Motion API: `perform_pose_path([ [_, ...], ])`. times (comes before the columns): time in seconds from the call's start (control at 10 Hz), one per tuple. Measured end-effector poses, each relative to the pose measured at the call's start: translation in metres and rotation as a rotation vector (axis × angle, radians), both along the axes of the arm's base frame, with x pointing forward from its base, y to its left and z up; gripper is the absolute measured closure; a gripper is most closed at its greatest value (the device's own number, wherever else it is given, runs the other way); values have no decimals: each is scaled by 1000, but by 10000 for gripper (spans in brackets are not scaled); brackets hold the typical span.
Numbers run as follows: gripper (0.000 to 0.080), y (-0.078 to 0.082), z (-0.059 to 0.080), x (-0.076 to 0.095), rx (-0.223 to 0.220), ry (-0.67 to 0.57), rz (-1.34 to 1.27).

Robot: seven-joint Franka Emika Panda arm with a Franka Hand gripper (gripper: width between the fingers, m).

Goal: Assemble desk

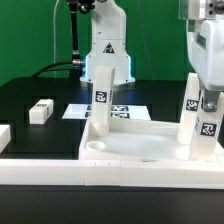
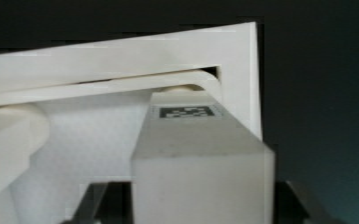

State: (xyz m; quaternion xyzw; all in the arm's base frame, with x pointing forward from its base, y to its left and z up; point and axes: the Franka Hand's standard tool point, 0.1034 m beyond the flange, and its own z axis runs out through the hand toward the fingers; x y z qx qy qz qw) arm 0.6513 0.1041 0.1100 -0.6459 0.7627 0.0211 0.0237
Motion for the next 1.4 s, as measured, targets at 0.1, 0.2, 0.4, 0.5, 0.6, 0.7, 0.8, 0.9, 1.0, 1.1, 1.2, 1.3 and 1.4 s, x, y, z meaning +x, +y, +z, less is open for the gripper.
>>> perform_pose_path([
  [0.1, 329, 0, 0, 0, 0, 0, 0],
  [0.2, 214, 0, 0, 0, 0, 0, 0],
  [0.4, 163, 0, -1, 0, -1, -2, 30],
  [0.5, 154, 1, -1, 0, 0, -3, 35],
  [0.6, 154, 3, 0, 0, -2, -26, 200],
  [0.7, 154, 3, -1, -2, -4, -40, 348],
  [0.8, 151, 5, 1, 3, -16, -77, 398],
  [0.9, 151, 8, 1, 5, -27, -101, 443],
  [1.0, 151, 6, 0, 5, -30, -101, 499],
  [1.1, 151, 5, 0, 5, -34, -105, 573],
  [1.2, 151, 5, 0, 5, -36, -107, 622],
  [1.3, 151, 1, 0, 6, -57, -110, 835],
  [1.4, 151, 1, 0, 5, -70, -113, 1016],
])
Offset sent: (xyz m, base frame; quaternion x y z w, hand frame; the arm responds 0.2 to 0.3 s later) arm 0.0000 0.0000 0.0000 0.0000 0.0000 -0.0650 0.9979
